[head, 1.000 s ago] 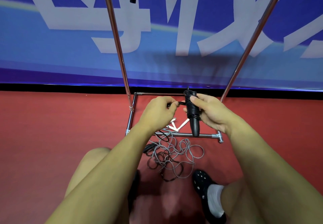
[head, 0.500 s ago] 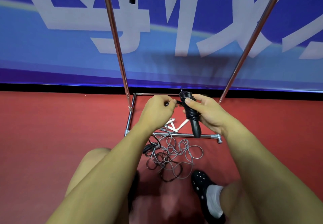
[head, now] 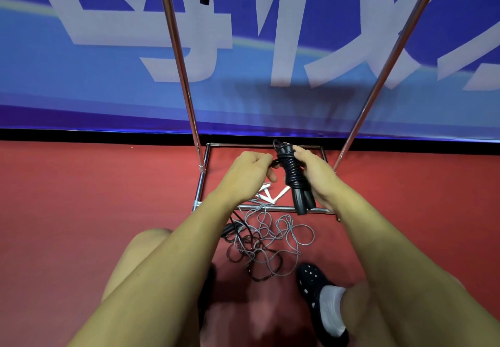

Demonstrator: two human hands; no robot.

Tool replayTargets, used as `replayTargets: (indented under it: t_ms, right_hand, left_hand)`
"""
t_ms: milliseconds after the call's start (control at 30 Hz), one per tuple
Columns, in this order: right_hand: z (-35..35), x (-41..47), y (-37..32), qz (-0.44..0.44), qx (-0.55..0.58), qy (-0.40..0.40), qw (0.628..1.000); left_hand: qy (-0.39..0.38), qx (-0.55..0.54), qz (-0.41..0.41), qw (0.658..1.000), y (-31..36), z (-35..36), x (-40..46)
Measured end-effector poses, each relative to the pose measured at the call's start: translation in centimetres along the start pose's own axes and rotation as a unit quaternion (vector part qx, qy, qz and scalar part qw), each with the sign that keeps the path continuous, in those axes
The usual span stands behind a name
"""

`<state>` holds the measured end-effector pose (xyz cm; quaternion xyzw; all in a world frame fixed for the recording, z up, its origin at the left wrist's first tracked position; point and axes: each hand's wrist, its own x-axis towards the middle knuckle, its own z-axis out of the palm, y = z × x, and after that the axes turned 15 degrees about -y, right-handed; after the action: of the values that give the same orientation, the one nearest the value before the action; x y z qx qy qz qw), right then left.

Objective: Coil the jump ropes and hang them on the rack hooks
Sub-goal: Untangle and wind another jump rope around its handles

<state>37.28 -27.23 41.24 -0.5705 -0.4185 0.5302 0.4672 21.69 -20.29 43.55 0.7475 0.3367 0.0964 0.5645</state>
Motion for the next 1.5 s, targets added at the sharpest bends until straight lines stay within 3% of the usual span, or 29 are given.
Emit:
replayTargets:
  t_ms: [167,433,567,700,867,1033,1167,1300,1500]
  right_hand:
    - [-0.3,-0.6,-0.8,-0.003,0.143,-0.013,0.99]
    - [-0.7,-1.4,-1.0,0.001,0.16,-0.081,0.984]
    - [-1.3,-1.4,-1.0,-0.012,0.066,-0.062,0.996]
    - [-1.5,-1.2,-0.9,-0.022,0.052,-0.019,0.998]
    - [-1.5,-1.1,-1.3,-0.024,0.145,-0.015,0.989]
    - [-1.3,-1.4,-1.7,-0.035,0.183,-0.006,0.983]
    - [-1.9,-1.5,-2.0,-0.051,0.192,-0.008,0.98]
    - [-2.5,-1.7,-2.0,-0.057,0.184,-0.022,0.981]
    - [-2.5,-1.4,-1.5,-0.028,0.135,-0.013,0.99]
  left_hand:
    - [-0.005,0.078,0.024,0.997,-0.1,-0.3,-0.2]
    - [-0.037,0.128,0.052,0.99,0.4,0.0,-0.9]
    - [-0.034,0.122,0.055,0.99,0.1,0.1,-0.5]
    - [-0.039,0.038,0.0,0.999,-1.0,-0.4,0.5]
    - [-0.152,-0.1,-0.091,0.979,-0.2,-0.2,0.1]
    - [-0.218,-0.182,-0.06,0.957,-0.5,0.0,0.2]
    - [-0.198,-0.244,0.006,0.949,-0.2,-0.3,0.1]
    - [-0.18,-0.243,0.012,0.953,-0.6,-0.4,0.2]
    - [-0.011,-0.024,0.037,0.999,-1.0,-1.0,0.4]
